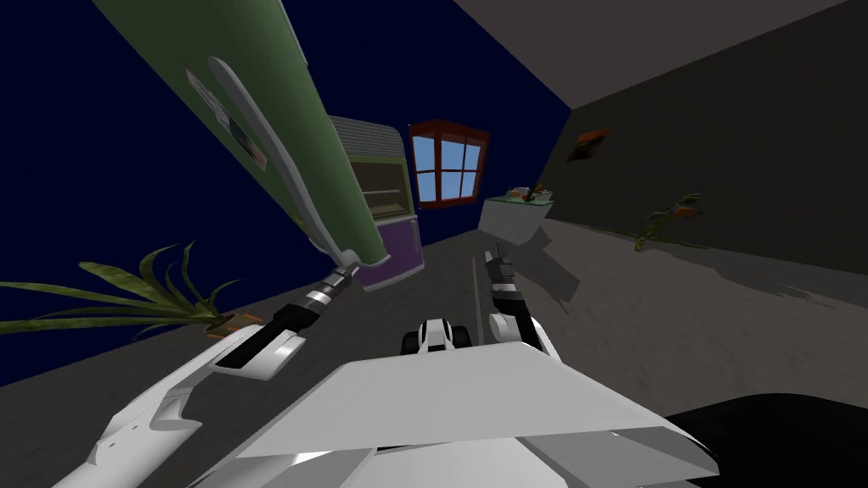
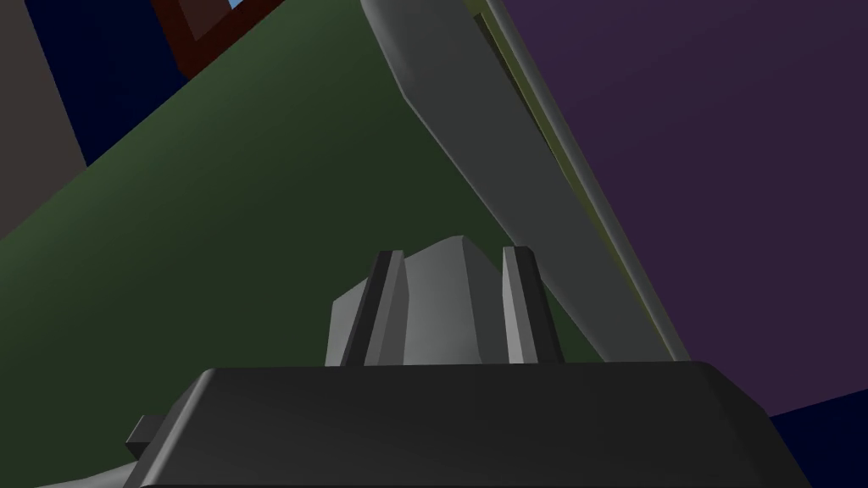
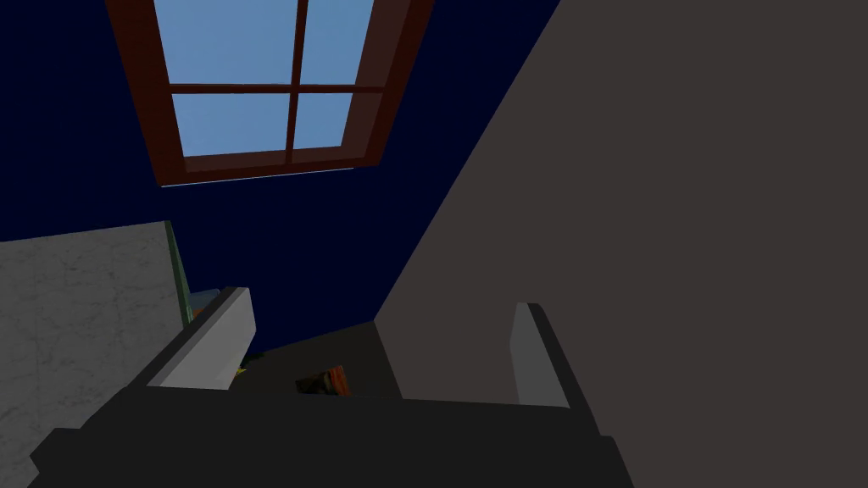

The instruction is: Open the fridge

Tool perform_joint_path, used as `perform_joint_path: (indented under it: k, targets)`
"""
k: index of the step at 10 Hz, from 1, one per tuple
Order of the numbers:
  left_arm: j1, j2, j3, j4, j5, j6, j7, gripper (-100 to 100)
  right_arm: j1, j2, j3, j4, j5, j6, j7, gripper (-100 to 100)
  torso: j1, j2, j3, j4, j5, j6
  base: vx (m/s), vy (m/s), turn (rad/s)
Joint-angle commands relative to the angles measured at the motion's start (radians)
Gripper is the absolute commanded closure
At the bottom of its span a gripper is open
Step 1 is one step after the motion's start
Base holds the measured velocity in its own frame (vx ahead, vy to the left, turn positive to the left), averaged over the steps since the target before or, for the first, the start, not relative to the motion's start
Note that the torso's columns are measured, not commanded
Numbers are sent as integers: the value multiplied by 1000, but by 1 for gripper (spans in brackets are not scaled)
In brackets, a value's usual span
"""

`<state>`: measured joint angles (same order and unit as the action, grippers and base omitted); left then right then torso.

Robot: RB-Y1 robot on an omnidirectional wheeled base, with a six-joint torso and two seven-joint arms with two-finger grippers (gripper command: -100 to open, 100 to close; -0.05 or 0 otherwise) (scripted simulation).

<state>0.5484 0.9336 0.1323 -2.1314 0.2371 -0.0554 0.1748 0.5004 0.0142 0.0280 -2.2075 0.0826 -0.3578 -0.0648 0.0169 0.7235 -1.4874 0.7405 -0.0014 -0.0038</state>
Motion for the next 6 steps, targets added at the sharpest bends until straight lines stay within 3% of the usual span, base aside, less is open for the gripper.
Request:
perform_joint_path:
  k: [1,4,5,6]
  targets:
    - [-19,17,26,37,8,-13,8,100,0,0,0,0,0,0,0,0,1,2,1,1,0,0,-211,123,-163]
    - [-36,49,33,87,23,-44,25,100,0,0,0,0,0,0,0,0,-1,6,4,1,0,0,-251,172,-216]
    - [-22,65,38,51,35,-15,35,-100,0,0,0,0,0,0,0,0,-3,7,5,0,1,1,-167,49,-90]
    - [-24,95,63,40,54,7,52,-100,0,0,0,0,0,0,0,0,-14,3,4,-3,0,2,-18,-39,19]
